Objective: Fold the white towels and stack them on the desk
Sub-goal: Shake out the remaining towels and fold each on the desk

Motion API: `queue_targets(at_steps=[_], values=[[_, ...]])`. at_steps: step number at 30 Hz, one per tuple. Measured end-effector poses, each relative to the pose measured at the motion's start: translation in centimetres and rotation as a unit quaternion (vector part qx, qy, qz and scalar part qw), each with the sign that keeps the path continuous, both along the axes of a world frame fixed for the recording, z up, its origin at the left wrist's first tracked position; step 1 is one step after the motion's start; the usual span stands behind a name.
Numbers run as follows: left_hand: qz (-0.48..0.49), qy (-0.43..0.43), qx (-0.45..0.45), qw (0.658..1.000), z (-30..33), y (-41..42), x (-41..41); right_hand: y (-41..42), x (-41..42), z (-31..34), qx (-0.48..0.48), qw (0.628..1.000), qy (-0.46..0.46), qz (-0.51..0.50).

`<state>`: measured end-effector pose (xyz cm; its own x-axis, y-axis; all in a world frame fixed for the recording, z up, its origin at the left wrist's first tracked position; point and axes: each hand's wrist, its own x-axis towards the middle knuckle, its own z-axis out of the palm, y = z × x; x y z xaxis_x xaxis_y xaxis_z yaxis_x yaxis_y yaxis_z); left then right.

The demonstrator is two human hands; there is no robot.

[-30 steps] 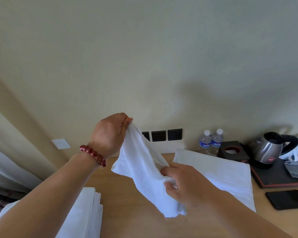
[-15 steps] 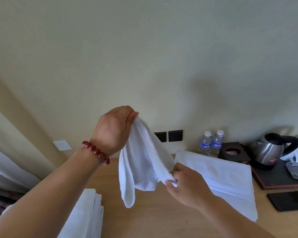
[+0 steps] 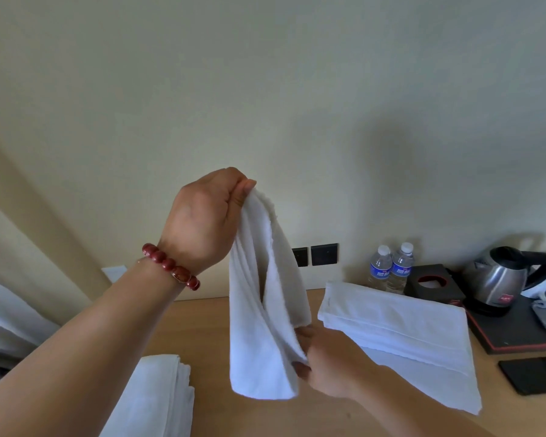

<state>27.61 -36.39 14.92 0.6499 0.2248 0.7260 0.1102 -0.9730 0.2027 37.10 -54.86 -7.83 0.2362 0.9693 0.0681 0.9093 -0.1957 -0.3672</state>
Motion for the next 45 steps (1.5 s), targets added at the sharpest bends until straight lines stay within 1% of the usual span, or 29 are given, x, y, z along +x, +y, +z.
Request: queue_targets(at_steps=[1,3,5,6,8,9,10,12,13,14,15,19,21,23,26,30,32,36,38,40,42,44,45], values=[[0.001,-0.006,-0.003,1.0,0.2,0.0,-0.1,0.1,0.1,-0.4,-0.019,1.0,-0.014,-0.007],[0.007,-0.023,-0.012,1.0,0.8,0.1,-0.3,0.1,0.5,-1.3,-0.025,0.999,-0.02,-0.043],[0.016,-0.03,-0.015,0.999,1.3,0.3,-0.6,-0.4,0.9,-2.3,-0.011,0.998,-0.018,-0.064],[0.02,-0.029,-0.014,0.999,1.4,0.5,-0.8,-0.7,1.0,-2.6,0.013,0.997,-0.008,-0.07],[0.025,-0.03,-0.015,0.999,1.4,0.7,-1.0,-0.9,0.9,-2.8,0.082,0.993,-0.001,-0.089],[0.026,-0.031,-0.016,0.999,1.3,0.7,-1.0,-0.9,0.9,-2.6,0.136,0.984,-0.006,-0.113],[0.025,-0.032,-0.019,0.999,1.1,0.8,-1.0,-0.7,0.9,-2.3,0.211,0.967,-0.02,-0.14],[0.023,-0.03,-0.023,0.999,0.8,0.7,-0.8,0.1,0.7,-1.2,0.351,0.917,-0.054,-0.179],[0.02,-0.028,-0.021,0.999,0.7,0.6,-0.7,0.5,0.4,-0.4,0.399,0.894,-0.065,-0.192],[0.017,-0.027,-0.018,0.999,0.7,0.6,-0.5,0.9,0.2,0.5,0.427,0.88,-0.065,-0.201],[0.014,-0.026,-0.016,0.999,0.7,0.5,-0.3,1.3,0.1,1.2,0.436,0.874,-0.05,-0.207],[0.009,-0.037,-0.009,0.999,1.4,0.0,0.3,3.1,-0.5,3.1,0.383,0.89,0.02,-0.246],[0.006,-0.034,-0.008,0.999,1.6,-0.2,0.5,4.1,-0.8,4.1,0.372,0.886,0.046,-0.272],[0.008,-0.03,-0.009,0.999,1.7,-0.2,0.6,4.6,-1.2,4.9,0.385,0.875,0.076,-0.284],[0.017,-0.033,-0.014,0.999,1.7,0.2,0.4,4.2,-1.6,5.1,0.414,0.861,0.078,-0.285],[0.015,-0.031,-0.022,0.999,1.1,0.2,0.4,3.8,-2.7,4.2,0.402,0.876,0.033,-0.265],[0.007,-0.028,-0.017,0.999,0.9,-0.1,0.5,4.1,-2.8,4.2,0.398,0.874,0.028,-0.277],[0.01,-0.03,-0.024,0.999,0.9,-0.1,0.4,4.3,-1.4,4.8,0.391,0.856,0.086,-0.328],[0.016,-0.03,-0.025,0.999,0.8,0.0,0.1,3.8,-0.7,4.6,0.419,0.84,0.097,-0.331],[0.017,-0.031,-0.023,0.999,0.8,0.2,-0.1,3.2,-0.5,4.2,0.458,0.838,0.078,-0.286],[0.019,-0.032,-0.024,0.999,0.8,0.3,-0.2,2.3,-0.5,3.7,0.473,0.854,0.016,-0.217],[0.025,-0.032,-0.024,0.999,0.8,0.5,-0.3,1.6,-0.6,2.8,0.447,0.878,-0.054,-0.159],[0.026,-0.031,-0.025,0.999,0.8,0.5,-0.3,1.3,-0.7,2.4,0.43,0.888,-0.075,-0.146]])
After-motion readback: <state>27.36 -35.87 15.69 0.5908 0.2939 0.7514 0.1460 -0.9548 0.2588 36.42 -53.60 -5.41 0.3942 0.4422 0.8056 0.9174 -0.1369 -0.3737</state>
